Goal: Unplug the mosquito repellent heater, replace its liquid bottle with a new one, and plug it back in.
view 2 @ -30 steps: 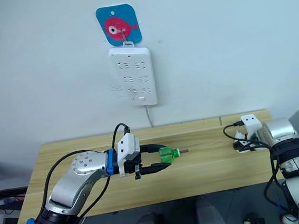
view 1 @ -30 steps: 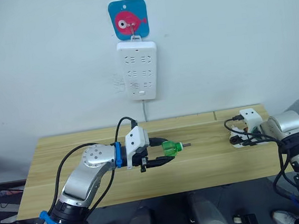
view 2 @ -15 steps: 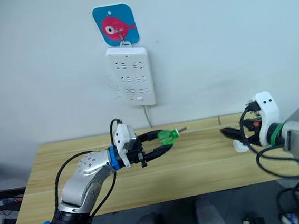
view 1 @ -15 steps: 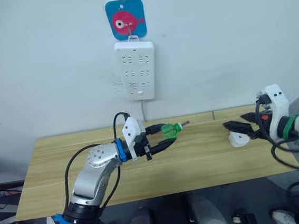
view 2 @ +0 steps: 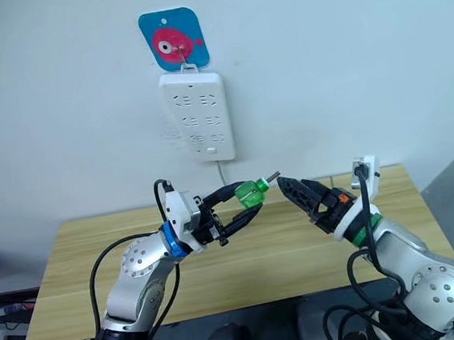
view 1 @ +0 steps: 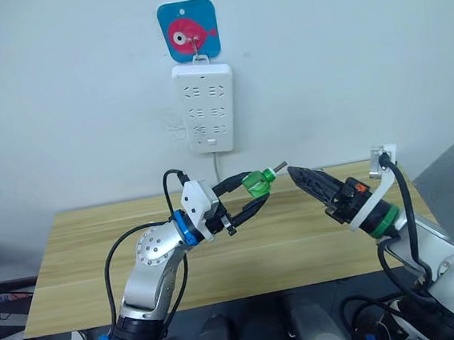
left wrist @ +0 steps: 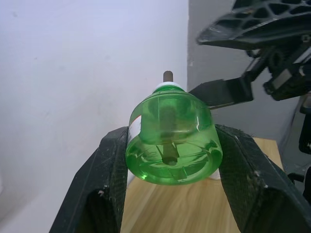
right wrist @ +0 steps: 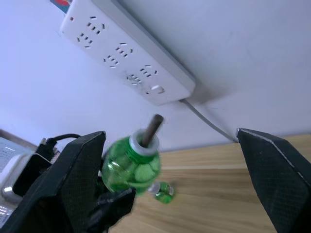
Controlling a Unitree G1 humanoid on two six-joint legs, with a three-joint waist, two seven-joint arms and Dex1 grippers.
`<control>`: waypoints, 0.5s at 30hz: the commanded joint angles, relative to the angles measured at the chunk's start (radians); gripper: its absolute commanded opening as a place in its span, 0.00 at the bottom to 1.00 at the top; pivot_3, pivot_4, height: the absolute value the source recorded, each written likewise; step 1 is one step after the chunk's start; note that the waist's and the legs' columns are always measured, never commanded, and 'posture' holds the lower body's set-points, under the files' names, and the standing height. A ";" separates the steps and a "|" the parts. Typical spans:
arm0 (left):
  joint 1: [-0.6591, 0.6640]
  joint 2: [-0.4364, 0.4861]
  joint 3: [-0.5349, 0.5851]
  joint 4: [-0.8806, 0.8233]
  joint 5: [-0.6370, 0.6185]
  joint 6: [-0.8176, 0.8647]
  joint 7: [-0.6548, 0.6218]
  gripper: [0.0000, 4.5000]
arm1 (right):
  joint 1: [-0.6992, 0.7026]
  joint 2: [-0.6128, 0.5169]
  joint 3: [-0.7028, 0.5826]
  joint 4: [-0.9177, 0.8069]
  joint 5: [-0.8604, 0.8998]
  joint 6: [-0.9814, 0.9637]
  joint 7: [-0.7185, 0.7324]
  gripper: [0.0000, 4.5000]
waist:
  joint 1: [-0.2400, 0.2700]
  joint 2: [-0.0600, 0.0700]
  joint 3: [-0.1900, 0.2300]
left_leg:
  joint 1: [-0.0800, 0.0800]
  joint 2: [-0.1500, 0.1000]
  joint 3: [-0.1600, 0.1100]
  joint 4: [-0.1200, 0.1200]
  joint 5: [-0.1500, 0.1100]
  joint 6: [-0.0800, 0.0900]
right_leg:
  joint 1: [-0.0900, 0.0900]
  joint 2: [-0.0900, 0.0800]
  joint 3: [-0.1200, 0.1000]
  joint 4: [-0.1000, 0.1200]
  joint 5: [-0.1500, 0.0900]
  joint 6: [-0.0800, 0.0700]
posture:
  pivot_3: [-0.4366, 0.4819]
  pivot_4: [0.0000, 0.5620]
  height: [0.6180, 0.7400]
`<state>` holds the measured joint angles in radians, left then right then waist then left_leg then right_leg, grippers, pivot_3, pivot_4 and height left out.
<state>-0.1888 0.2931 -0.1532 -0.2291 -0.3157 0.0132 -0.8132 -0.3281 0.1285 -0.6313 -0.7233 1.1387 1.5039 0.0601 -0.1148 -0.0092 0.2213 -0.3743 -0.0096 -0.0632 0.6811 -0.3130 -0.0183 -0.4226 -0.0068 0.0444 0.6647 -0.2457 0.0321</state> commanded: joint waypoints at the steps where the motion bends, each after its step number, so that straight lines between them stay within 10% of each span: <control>1: -0.012 -0.015 -0.018 -0.026 0.016 -0.032 0.019 0.51 | 0.029 0.041 0.091 0.021 0.087 -0.076 -0.046 1.00 | -0.005 0.000 0.000 | 0.000 0.000 0.000 0.000 0.000 0.000 | 0.000 0.000 0.000 0.000 0.000 0.000 | 0.26 0.32 0.92; 10: -0.031 -0.036 -0.023 -0.019 0.025 -0.034 0.043 0.51 | 0.059 -0.043 0.259 0.109 0.230 -0.262 -0.163 1.00 | -0.020 0.000 -0.002 | 0.000 0.000 0.000 0.000 0.000 0.000 | 0.000 0.001 0.001 0.000 0.000 0.000 | 0.27 0.31 0.92; 15: -0.030 -0.033 -0.031 -0.021 0.028 -0.039 0.042 0.51 | 0.081 -0.104 0.327 0.129 0.308 -0.363 -0.206 0.70 | -0.024 0.000 -0.002 | 0.000 0.001 -0.001 0.000 0.000 0.000 | 0.000 0.001 0.000 0.000 0.000 0.000 | 0.27 0.31 0.92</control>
<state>-0.2089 0.2661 -0.1720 -0.2254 -0.2886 -0.0090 -0.7750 -0.2445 0.0270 -0.3303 -0.5772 1.3903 1.1799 -0.1417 -0.1389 -0.0093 0.2195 -0.3746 -0.0091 -0.0637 0.6813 -0.3130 -0.0182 -0.4225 -0.0055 0.0448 0.6650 -0.2457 0.0322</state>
